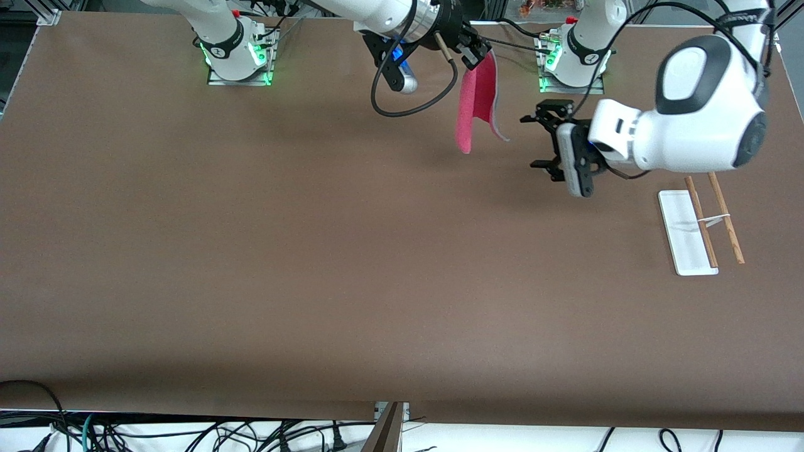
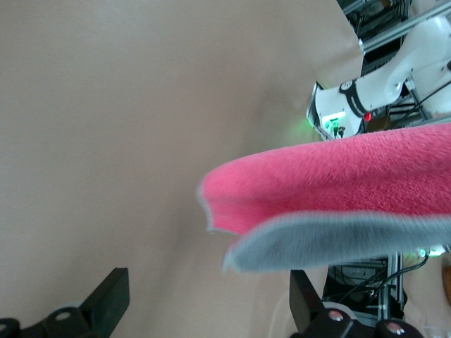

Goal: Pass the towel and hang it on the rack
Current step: 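Grasp the hanging towel with the left gripper beside the right gripper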

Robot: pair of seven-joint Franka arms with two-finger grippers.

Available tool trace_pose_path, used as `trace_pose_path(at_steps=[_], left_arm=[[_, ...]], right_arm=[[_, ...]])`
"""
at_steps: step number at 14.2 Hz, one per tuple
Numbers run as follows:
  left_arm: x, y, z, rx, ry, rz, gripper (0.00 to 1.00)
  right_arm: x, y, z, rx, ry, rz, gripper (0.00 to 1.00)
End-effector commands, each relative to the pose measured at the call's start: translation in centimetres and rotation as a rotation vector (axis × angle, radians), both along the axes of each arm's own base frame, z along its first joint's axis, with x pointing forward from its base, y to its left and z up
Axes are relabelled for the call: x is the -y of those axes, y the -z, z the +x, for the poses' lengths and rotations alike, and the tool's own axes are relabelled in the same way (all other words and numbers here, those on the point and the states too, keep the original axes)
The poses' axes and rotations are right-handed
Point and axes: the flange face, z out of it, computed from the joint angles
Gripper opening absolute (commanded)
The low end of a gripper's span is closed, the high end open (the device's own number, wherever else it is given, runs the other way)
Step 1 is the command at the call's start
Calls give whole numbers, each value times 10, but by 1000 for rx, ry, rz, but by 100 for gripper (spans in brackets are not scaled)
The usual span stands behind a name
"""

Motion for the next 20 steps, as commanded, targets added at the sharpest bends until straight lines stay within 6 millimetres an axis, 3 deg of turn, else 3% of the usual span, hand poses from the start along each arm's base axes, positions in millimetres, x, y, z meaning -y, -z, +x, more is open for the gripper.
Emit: trace_pose_path(at_steps=[1,11,14,15,16,17,19,20], left_arm=[[21,4,-11,97,80,-20,100],[49,0,-23,189,273,-91,100],[49,-6,-20,206,276,-97,98],[48,-6,-21,203,281,-100,77],[46,-3,-22,204,312,-114,45],[45,0,-23,216,346,-135,20],[41,-1,-23,221,360,-143,0],[41,-3,-22,221,360,-145,0]], right_arm=[[-6,-10,-2,-10,25,15,0],[-6,-11,-2,-13,31,15,0],[-6,-11,-2,-14,36,16,0],[-6,-12,-2,-14,37,17,0],[-6,-12,-2,-15,38,17,0],[-6,-12,-2,-15,38,17,0],[-6,-11,-1,-14,39,16,0],[-6,-12,-2,-15,38,17,0]])
